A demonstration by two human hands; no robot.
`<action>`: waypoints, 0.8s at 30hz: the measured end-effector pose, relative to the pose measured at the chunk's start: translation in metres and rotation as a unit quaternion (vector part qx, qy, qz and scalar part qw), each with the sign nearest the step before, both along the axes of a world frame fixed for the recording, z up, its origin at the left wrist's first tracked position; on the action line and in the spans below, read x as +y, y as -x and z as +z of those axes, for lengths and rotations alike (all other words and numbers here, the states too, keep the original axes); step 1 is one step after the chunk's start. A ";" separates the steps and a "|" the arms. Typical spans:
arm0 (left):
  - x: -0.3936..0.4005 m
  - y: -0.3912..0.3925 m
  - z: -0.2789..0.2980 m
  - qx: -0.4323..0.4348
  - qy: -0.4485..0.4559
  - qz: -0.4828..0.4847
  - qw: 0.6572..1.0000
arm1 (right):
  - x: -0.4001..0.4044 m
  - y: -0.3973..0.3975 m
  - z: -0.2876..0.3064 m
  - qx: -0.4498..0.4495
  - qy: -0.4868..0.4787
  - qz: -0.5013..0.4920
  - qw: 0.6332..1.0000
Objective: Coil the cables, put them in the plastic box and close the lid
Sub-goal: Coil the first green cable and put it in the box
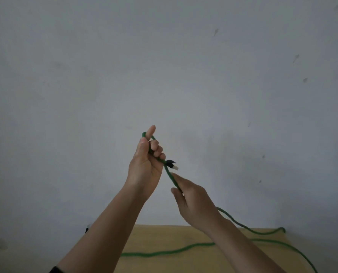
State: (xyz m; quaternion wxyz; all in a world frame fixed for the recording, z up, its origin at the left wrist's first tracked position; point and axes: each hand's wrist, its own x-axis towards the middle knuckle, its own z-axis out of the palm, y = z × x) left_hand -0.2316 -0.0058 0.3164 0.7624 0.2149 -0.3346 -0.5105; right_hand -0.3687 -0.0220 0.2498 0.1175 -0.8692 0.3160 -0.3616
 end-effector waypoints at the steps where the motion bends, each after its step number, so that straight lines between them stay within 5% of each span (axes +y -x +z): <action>1: -0.003 -0.003 -0.003 -0.020 -0.004 0.019 1.000 | 0.002 0.001 0.003 0.021 0.000 0.007 1.000; 3: -0.006 -0.005 -0.013 -0.137 -0.022 0.077 0.987 | 0.006 0.003 0.011 0.056 -0.006 0.016 0.998; 6: 0.000 0.001 -0.029 -0.389 -0.015 0.145 0.909 | 0.006 0.009 0.036 0.090 -0.011 0.024 0.996; 8: 0.005 0.006 -0.037 -0.469 0.003 0.137 0.873 | 0.003 0.014 0.058 0.108 -0.012 0.034 0.994; 12: 0.014 0.013 -0.043 -0.497 0.018 0.091 0.863 | -0.010 0.027 0.096 0.058 -0.102 0.025 0.993; 17: 0.007 -0.009 -0.035 -0.489 -0.024 0.161 0.857 | -0.027 0.048 0.118 0.066 -0.240 0.062 0.967; 24: 0.019 0.013 -0.032 -0.405 0.038 0.003 0.914 | -0.044 0.035 0.118 -0.065 -0.163 0.055 0.983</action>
